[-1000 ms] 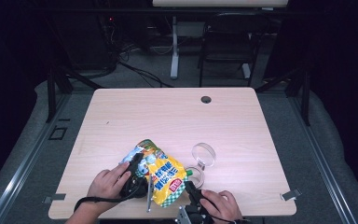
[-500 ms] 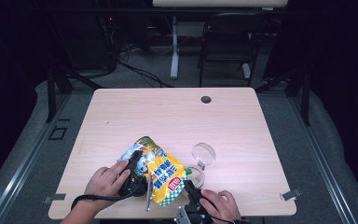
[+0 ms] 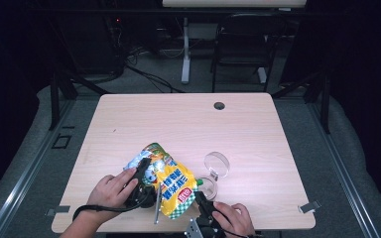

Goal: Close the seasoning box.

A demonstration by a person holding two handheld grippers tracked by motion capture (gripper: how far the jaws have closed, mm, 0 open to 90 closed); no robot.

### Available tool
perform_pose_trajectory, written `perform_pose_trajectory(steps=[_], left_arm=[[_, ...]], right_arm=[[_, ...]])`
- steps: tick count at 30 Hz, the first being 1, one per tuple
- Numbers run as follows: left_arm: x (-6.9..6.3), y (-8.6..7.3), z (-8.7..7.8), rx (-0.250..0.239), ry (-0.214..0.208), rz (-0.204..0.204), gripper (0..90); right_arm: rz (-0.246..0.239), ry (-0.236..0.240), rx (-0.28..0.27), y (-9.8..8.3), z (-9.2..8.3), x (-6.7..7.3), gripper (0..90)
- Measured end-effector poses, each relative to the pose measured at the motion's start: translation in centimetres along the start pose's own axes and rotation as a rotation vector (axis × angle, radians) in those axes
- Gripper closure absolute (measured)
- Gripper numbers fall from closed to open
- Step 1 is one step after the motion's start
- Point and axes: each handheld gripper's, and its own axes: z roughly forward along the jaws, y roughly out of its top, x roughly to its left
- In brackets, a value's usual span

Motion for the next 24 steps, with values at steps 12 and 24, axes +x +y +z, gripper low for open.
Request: perform_pose_trajectory(steps=[12,24], left_arm=[[0.33,0.15,-0.09,-0.001,0.011,0.044,65.3],[0.76,0.38,-0.21,0.004,0.006,0.070,65.8]], right_arm=[[0.026,0.000,0.001,0.04,0.05,0.28,90.0],[0.042,-0.003,0.007,-0.02,0.01,0.41,90.0]])
